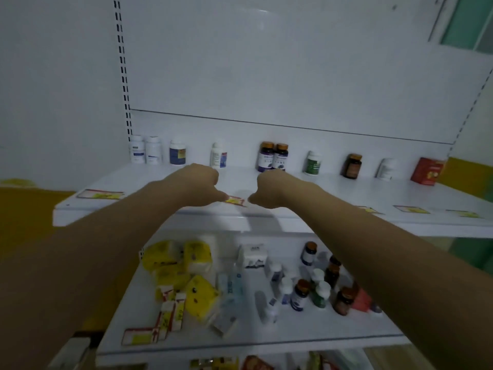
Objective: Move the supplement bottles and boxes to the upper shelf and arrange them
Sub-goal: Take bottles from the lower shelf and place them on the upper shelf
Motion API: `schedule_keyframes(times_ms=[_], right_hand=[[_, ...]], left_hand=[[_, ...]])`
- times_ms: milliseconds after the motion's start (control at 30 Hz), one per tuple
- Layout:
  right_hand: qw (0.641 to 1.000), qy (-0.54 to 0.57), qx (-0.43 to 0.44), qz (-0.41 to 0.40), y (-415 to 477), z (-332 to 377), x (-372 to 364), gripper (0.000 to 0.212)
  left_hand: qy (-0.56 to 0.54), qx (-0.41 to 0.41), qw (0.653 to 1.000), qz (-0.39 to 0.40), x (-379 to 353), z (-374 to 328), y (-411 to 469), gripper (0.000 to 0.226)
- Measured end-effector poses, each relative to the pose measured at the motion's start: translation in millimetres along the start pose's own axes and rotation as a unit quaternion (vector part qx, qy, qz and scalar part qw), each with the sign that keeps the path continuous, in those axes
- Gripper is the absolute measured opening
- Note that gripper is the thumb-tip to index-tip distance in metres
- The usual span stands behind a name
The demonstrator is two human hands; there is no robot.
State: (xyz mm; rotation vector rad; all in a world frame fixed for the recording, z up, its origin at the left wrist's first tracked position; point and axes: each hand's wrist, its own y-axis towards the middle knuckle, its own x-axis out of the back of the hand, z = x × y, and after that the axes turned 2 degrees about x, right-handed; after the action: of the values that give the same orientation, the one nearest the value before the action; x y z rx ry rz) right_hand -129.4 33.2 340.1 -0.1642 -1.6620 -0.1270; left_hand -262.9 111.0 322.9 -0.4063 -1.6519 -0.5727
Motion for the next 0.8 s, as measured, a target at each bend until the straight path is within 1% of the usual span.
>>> schedule_keyframes(times_ms=[67,233,300,400,467,600,700,767,800], right_hand=[[1.000,0.013,-0.002,0.001,-26,-17,-8,0.026],[0.998,0.058,-0.021,0.009,-75,-57,-37,0.032],[0.996,0.069,-0.040,0.032,-93,-73,-53,0.035],[0.992,0.093,-0.066,0.060,-112,-97,-80,0.026],[0.989,0.097,-0.087,0.073,-117,-113,-101,0.025],[0.981,0.088,-0.128,0.118,-118,-135,-144,0.023],[0.975,0.109,-0.139,0.133,-114,-150,-181,0.030],[0.972,0.128,-0.131,0.149,-110,-161,-206,0.025],[0.969,0.141,-0.131,0.153,-109,-166,-217,0.031]], left_hand=[[-0.011,-0.007,1.000,-0.008,-2,-29,-20,0.050],[-0.065,-0.031,0.997,-0.033,-18,-89,-61,0.037],[-0.085,-0.038,0.996,-0.005,-31,-110,-72,0.035],[-0.091,-0.039,0.993,0.058,-59,-130,-77,0.040],[-0.105,-0.034,0.989,0.094,-81,-136,-76,0.043],[-0.130,-0.026,0.977,0.165,-132,-141,-72,0.043],[-0.146,-0.013,0.970,0.195,-169,-141,-62,0.043],[-0.150,-0.002,0.965,0.215,-190,-143,-54,0.044],[-0.151,0.003,0.963,0.222,-200,-144,-50,0.045]])
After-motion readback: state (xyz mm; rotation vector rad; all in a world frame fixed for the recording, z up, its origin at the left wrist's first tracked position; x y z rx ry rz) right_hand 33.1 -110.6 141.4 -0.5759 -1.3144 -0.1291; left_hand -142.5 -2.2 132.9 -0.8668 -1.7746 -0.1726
